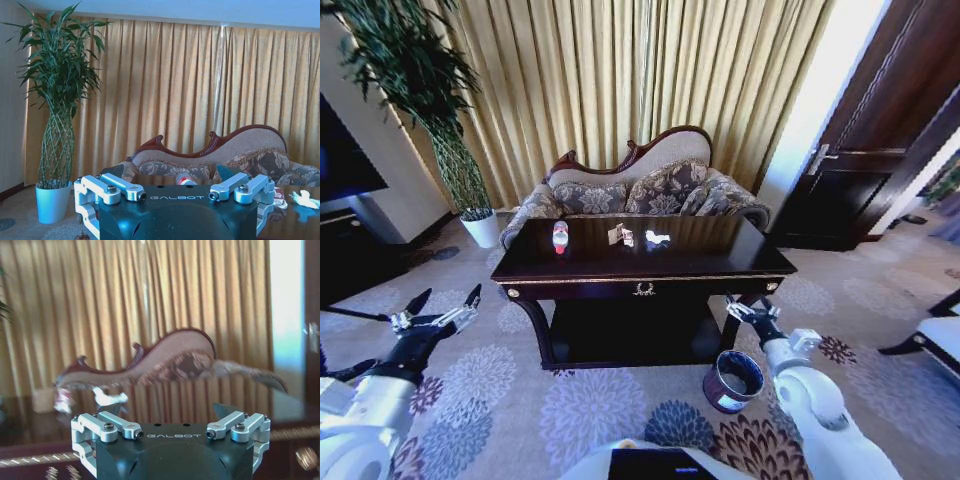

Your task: Move to the front of the table and place the trash on the table into the trash bin.

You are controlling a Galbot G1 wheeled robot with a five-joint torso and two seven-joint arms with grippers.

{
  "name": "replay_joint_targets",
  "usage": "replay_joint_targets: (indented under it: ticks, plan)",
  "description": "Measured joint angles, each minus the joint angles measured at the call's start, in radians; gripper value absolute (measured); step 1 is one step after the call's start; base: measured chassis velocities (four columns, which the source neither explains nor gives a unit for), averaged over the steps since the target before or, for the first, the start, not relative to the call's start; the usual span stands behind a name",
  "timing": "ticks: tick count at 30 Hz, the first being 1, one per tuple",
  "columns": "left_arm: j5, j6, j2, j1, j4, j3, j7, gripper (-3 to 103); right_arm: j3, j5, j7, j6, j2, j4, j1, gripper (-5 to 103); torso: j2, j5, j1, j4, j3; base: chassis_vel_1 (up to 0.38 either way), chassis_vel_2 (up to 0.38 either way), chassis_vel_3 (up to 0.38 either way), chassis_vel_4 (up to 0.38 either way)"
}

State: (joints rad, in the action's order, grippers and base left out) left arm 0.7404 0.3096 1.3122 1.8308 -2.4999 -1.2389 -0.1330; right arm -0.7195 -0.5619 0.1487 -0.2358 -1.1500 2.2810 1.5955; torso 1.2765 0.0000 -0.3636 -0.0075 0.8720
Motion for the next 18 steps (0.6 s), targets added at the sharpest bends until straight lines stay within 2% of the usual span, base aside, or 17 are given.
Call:
replay_joint_targets:
  ticks: [2, 5, 18]
  plan:
    - [0.0, 0.0, 0.0, 0.0, 0.0, 0.0, 0.0, 100, 0.003, 0.003, 0.005, -0.01, 0.0, 0.028, 0.002, 100, 0.0, -0.0001, 0.0, 0.0, 0.0, 0.0, 0.0, 0.0, 0.0]
    - [0.001, 0.0, 0.0, 0.001, 0.0, 0.0, -0.002, 100, 0.028, 0.006, 0.02, -0.065, 0.007, 0.134, 0.004, 100, 0.0, -0.0003, 0.0, 0.0001, 0.0, 0.0, 0.0, 0.0, 0.0]
    - [0.003, 0.008, -0.009, 0.001, 0.0, -0.001, 0.01, 100, 0.052, 0.013, 0.034, -0.086, 0.007, 0.124, -0.019, 100, 0.0, 0.0, 0.0, 0.0, 0.0, 0.0, 0.0, 0.0, 0.0]
